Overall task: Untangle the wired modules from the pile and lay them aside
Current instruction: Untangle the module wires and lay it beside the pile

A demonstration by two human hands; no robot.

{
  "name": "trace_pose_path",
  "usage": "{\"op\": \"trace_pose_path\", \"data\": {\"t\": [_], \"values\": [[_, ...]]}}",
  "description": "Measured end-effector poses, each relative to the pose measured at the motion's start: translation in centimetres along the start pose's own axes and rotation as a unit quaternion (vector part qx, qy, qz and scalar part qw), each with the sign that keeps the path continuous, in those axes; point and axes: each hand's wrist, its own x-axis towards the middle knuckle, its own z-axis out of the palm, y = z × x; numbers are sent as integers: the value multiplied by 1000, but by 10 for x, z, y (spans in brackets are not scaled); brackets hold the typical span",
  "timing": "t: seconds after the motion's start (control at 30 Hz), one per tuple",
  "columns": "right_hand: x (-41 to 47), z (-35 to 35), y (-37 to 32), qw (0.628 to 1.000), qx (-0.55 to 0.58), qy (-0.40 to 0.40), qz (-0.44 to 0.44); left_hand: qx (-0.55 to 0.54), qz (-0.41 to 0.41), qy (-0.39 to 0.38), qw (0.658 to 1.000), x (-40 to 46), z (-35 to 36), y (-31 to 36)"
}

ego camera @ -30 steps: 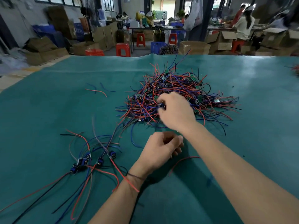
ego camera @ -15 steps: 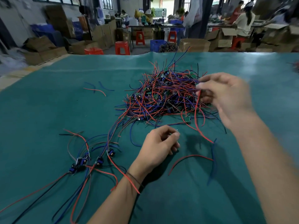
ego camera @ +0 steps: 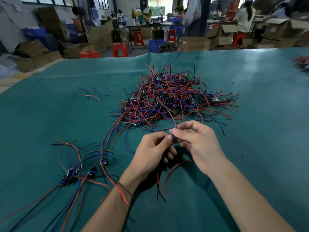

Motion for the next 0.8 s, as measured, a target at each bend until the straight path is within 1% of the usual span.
{"op": "trace_pose_path", "data": {"t": [0.2,0.3,0.37,0.4,0.47,0.5,0.63,0.8], "values": [[6,-11,-3,994,25,-79,71,45,8,3,999,1,-1,-5],[9,-19,-3,995,-1,-82,53,66,10,-2,998,1,-1,-6],[10,-22,-2,998,-38,-54,8,85,12,-3,996,1,-1,-7],[11,-23,-1,995,-87,-30,-34,91,15,-5,996,2,-1,-6],[14,-25,1,974,-192,19,-122,91,19,-11,996,1,-2,-5],[15,-26,1,965,-212,39,-149,85,20,-14,996,1,-2,-4],[18,-33,0,940,-236,112,-218,77,25,-27,996,0,-1,0],[26,-52,-9,925,-190,221,-244,94,26,-45,994,-1,0,2]]}}
